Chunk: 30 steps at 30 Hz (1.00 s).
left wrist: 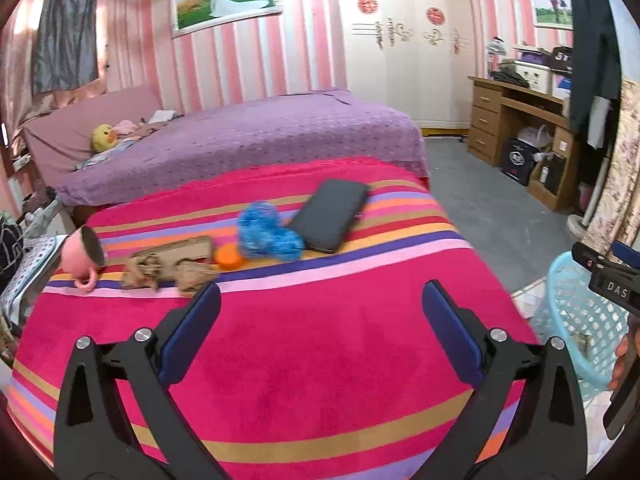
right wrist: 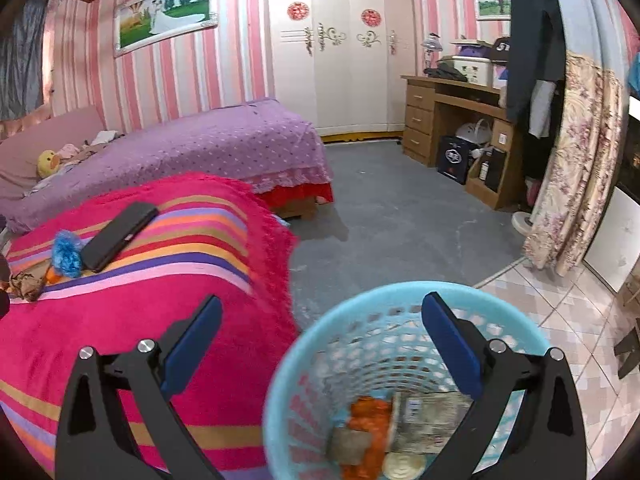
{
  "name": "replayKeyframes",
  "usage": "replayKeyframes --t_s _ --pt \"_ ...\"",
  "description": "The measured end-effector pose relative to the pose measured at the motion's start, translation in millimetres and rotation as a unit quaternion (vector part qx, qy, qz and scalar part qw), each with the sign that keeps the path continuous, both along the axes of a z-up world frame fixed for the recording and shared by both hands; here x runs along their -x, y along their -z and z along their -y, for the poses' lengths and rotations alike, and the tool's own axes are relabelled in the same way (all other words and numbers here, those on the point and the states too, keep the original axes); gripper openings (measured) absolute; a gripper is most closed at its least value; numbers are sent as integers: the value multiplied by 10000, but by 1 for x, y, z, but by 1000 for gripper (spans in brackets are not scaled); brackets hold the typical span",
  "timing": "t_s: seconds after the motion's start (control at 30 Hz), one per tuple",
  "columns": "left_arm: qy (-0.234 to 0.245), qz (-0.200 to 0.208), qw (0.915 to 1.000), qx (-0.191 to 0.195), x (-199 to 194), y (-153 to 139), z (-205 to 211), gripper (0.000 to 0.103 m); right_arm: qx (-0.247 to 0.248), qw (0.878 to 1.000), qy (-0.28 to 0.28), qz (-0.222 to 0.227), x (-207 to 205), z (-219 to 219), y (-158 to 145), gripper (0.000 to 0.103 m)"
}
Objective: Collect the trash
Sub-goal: 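Move both grippers back over the bedspread toward the crumpled brown paper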
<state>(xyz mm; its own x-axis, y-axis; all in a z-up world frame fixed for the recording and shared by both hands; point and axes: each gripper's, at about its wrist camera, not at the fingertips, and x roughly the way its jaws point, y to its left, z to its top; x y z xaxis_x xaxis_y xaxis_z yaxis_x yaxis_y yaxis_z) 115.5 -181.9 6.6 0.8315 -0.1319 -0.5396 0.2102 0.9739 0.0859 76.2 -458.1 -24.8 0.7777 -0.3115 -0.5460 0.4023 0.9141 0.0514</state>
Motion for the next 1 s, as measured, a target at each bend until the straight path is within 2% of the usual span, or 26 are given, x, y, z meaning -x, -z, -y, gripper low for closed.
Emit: replayKeyframes --t_s 0.37,0.57,0.77,1.0 --pt "-631 -156 9979 57 -36 22 -81 97 442 9970 -614 -161 -34 -72 2 97" --pt "-850 -288 9957 213 -51 26 -114 97 495 9950 -836 -230 -44 -96 3 97" --pt "-1005 -294 9944 130 -58 31 -136 97 450 9938 -997 -180 -56 -117 -1 97" --pt "-1116 -501 9919 344 -70 36 -160 97 398 9920 -1185 -195 -74 -138 -7 97"
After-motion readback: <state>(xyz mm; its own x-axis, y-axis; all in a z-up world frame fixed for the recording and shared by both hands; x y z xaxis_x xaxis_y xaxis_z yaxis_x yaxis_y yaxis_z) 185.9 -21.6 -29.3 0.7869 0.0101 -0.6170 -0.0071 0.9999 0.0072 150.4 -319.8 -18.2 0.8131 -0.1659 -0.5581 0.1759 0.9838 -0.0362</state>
